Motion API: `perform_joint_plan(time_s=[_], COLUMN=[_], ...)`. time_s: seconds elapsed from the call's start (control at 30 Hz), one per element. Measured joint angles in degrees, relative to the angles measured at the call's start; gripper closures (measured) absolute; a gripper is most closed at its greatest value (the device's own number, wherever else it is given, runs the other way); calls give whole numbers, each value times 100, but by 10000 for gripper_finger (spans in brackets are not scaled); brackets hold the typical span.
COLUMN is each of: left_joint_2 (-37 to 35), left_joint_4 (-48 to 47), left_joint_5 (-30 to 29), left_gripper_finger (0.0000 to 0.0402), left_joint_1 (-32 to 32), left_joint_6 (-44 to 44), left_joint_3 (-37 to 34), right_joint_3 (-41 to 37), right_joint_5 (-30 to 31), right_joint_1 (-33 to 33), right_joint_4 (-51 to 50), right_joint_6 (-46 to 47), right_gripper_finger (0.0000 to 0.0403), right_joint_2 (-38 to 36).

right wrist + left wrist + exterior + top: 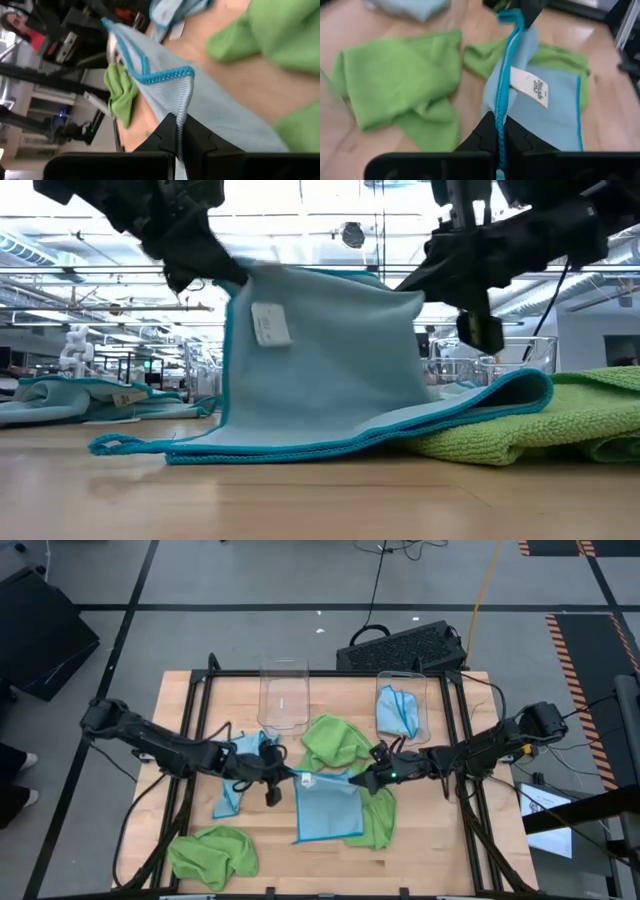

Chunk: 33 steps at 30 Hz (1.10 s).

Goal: Fold microfiber towels
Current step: Fold the right blue microfiber towel

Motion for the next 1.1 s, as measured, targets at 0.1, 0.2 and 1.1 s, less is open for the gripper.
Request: perform_joint_plan(time_s=[0.1,0.2,1.1], left_joint_2=[-65,-42,733], left_joint_4=[-352,-464,-291], left_joint_5=[25,164,613], left_gripper_finger=[397,393,390], left_joint_1=[61,59,-583], left_joint_6=[86,77,-124], left_joint_3=[-5,10,19], right_joint_3=[-3,2,2], right_joint_5=[-5,-20,-132], right_joint_1=[-84,-106,654], right_joint_4=[134,171,75], right_joint_6=[-103,-126,45], right_gripper_finger=[397,397,397], right_joint_2=[5,-3,8])
